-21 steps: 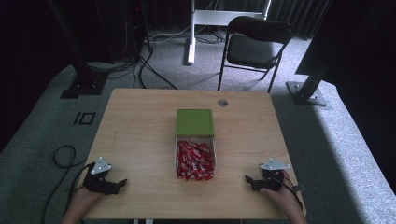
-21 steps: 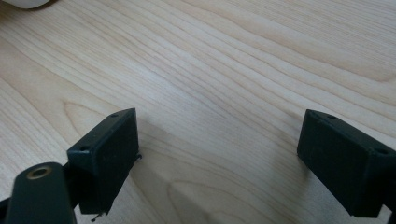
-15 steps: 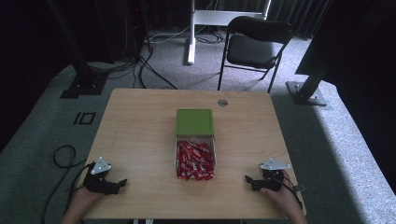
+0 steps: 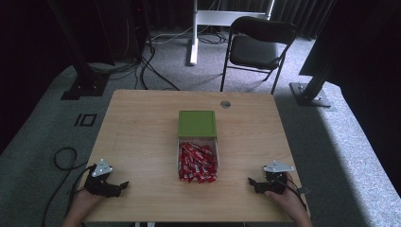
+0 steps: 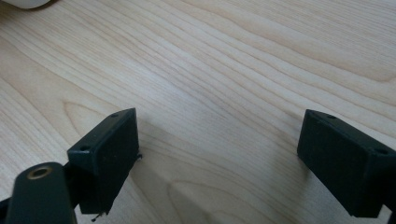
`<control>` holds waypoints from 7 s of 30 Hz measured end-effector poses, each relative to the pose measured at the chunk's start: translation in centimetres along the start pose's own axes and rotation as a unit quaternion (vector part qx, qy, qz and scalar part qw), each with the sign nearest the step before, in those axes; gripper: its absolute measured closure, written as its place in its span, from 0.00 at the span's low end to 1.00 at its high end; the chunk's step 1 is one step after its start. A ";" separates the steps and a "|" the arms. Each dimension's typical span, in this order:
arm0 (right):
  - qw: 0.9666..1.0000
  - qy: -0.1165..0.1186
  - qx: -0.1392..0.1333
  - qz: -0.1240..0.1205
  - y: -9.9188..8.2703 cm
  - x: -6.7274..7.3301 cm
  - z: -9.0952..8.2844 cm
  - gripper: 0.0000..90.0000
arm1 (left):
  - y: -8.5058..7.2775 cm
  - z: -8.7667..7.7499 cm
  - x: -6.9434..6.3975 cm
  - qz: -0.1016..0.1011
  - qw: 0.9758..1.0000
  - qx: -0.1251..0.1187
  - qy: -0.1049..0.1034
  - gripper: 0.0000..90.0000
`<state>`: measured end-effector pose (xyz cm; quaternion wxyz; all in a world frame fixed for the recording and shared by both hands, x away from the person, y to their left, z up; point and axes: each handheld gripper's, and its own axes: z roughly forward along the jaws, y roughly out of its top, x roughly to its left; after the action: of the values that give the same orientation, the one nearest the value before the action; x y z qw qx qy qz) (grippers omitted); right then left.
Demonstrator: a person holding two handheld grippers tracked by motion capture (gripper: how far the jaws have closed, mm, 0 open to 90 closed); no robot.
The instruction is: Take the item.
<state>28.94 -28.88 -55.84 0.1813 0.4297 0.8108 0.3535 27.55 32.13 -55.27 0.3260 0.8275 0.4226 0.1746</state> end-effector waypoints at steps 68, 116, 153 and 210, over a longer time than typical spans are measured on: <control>0.988 0.077 -0.131 -0.040 12.8 7.4 -3.4 0.20 | 0.0 0.0 0.0 0.000 1.000 0.001 0.000 0.02; 0.986 0.121 -0.070 -0.089 17.1 15.1 4.0 0.54 | -0.1 -0.1 0.0 0.001 1.000 0.000 -0.003 0.02; 0.997 0.050 -0.010 -0.060 17.2 15.9 6.1 0.91 | -0.1 -0.1 0.0 0.003 1.000 0.001 -0.002 0.02; 0.968 -0.052 -0.198 0.148 15.5 8.0 0.6 0.91 | -0.1 -0.1 0.0 0.002 1.000 0.000 -0.002 0.02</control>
<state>33.58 -16.10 -44.90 0.2507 0.5182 0.6415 0.5069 27.48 32.20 -55.26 0.3260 0.8288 0.4203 0.1736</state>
